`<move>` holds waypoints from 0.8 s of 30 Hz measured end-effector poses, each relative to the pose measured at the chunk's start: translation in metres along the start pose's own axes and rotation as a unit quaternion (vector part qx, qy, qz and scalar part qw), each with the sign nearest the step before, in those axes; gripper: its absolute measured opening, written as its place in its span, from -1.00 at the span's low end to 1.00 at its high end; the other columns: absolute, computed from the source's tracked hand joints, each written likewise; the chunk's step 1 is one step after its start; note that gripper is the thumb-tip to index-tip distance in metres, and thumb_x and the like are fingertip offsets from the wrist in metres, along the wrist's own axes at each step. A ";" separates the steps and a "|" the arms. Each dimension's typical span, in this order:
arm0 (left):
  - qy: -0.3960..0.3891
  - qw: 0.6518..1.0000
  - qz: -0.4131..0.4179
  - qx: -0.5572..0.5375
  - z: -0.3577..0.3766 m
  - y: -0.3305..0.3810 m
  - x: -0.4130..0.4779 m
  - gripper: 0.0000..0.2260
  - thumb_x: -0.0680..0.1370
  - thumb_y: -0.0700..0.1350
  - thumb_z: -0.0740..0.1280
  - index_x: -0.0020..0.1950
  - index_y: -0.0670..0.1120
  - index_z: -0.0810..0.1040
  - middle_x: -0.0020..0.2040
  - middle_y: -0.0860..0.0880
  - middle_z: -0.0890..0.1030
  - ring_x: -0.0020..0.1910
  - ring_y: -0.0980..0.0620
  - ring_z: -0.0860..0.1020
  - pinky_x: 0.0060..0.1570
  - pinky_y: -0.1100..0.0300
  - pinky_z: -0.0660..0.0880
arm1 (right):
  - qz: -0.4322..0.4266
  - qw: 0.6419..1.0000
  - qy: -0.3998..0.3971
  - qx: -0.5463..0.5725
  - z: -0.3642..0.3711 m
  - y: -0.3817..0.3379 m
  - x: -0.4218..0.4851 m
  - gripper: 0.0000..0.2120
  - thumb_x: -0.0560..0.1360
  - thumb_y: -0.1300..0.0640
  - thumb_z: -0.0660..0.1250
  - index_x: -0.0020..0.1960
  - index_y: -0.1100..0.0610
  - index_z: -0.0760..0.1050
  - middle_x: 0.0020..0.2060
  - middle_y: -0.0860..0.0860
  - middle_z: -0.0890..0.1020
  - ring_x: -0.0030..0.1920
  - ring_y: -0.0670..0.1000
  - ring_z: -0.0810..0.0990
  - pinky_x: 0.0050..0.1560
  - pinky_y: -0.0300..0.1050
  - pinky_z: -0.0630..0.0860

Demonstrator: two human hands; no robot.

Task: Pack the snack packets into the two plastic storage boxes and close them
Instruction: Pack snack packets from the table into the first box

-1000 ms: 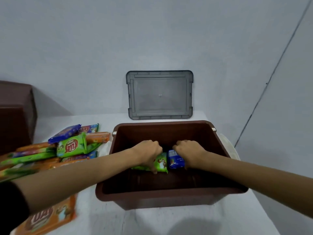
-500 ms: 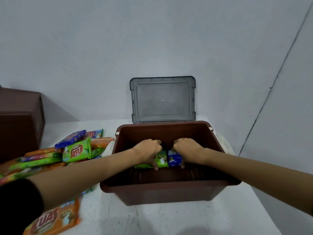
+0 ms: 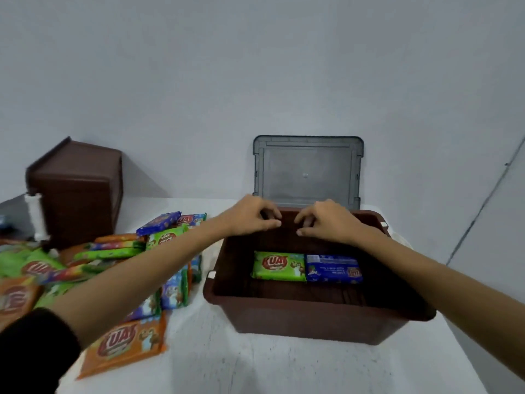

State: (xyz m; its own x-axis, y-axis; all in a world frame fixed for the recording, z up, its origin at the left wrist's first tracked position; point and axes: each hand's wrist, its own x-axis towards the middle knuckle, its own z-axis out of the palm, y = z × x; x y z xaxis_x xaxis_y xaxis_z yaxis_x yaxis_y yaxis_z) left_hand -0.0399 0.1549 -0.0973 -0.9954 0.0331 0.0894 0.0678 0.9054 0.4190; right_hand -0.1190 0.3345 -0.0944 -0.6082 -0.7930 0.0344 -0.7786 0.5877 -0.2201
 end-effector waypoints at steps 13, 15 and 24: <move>0.230 0.912 -0.341 0.004 -0.090 -0.112 -0.215 -0.73 0.49 -0.09 0.39 0.14 -0.15 0.58 0.02 -0.15 0.64 0.02 -0.05 0.59 -0.04 0.23 0.43 | -0.193 0.962 0.035 0.190 0.043 -0.247 0.037 -0.63 0.47 0.15 0.34 0.28 0.08 0.49 0.18 0.12 0.59 0.21 0.10 0.53 0.21 -0.03 0.46; 0.202 0.893 -0.403 -0.001 -0.070 -0.128 -0.254 -0.64 0.47 -0.04 0.41 0.22 -0.12 0.53 0.12 -0.14 0.61 0.10 -0.07 0.56 0.06 0.17 0.45 | -0.219 0.956 -0.003 0.195 0.065 -0.261 0.029 -0.61 0.44 0.16 0.36 0.27 0.08 0.50 0.16 0.13 0.61 0.20 0.11 0.54 0.21 -0.01 0.46; 0.234 0.881 -0.412 0.017 0.043 -0.146 -0.316 -0.28 0.35 0.38 0.00 0.40 0.04 0.36 0.44 0.00 0.30 0.44 0.01 0.23 0.42 0.11 0.02 | -0.249 0.939 -0.100 0.215 0.158 -0.272 -0.006 -0.60 0.48 0.16 0.31 0.32 0.03 0.44 0.24 0.05 0.51 0.26 0.04 0.44 0.23 -0.13 0.37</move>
State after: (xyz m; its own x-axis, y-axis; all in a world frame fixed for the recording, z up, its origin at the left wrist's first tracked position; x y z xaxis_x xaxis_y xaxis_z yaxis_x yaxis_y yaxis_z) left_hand 0.2617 0.0308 -0.2252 -0.5695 -0.8111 0.1331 -0.6737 0.5534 0.4899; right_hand 0.1208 0.1545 -0.1893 -0.1101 -0.9919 0.0634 -0.7983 0.0503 -0.6001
